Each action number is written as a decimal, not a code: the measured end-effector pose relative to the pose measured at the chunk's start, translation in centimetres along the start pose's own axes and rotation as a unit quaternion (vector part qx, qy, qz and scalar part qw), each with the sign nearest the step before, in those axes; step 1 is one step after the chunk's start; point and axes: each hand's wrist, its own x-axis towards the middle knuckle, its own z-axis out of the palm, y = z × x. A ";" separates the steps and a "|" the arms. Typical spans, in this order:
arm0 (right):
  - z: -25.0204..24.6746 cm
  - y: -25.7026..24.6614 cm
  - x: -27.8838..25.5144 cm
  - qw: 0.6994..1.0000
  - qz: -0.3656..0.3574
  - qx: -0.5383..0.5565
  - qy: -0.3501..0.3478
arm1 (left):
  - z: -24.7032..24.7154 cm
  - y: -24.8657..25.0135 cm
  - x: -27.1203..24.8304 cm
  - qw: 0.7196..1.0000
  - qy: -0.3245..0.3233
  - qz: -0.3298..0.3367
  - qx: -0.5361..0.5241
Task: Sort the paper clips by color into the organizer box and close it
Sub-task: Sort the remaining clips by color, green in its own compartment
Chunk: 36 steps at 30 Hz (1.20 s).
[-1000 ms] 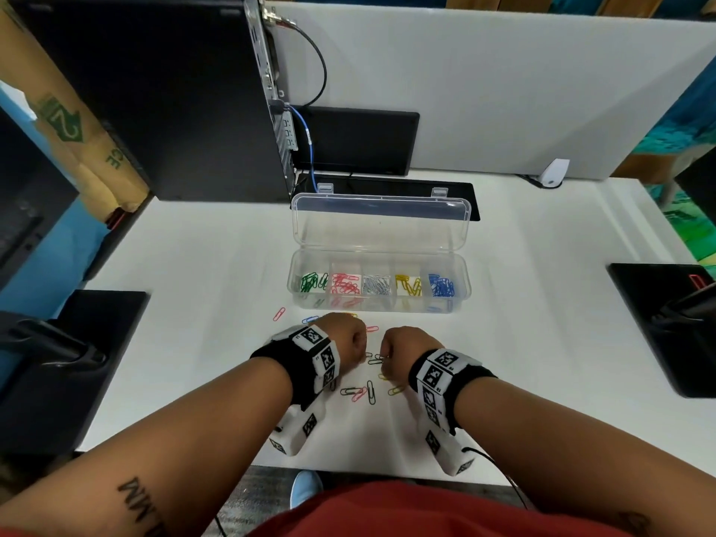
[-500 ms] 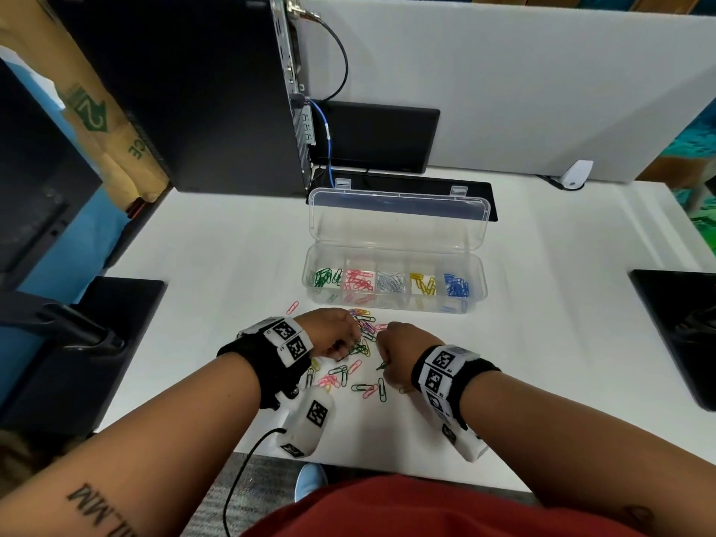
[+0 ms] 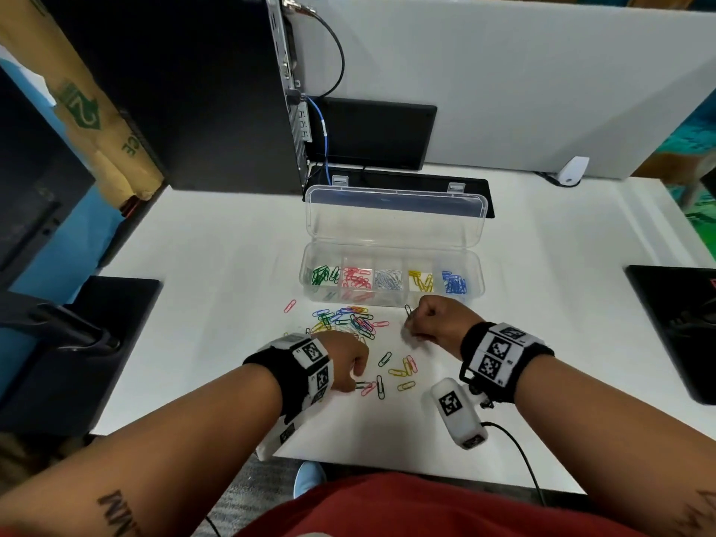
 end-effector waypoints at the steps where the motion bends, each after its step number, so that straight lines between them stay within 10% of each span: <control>1: 0.0 -0.1 -0.2 0.999 0.003 0.032 0.002 | 0.1 0.2 0.1 1.000 -0.005 0.005 0.011; 20: 1.0 -2.8 -1.2 0.959 -0.059 0.276 -0.027 | -1.5 -1.1 0.5 0.974 0.042 -0.055 -0.217; 30: 2.0 -2.7 -1.4 0.921 0.060 0.369 -0.109 | -3.1 -1.7 -0.3 0.828 -0.008 -0.160 -0.537; 34: 2.5 -2.5 -0.9 0.977 0.101 0.161 -0.094 | -3.3 -2.0 -0.6 0.759 -0.013 -0.183 -0.624; 36: 2.5 -2.2 -0.7 0.988 0.078 -0.094 -0.099 | -3.3 -2.3 -0.3 0.827 -0.003 -0.183 -0.532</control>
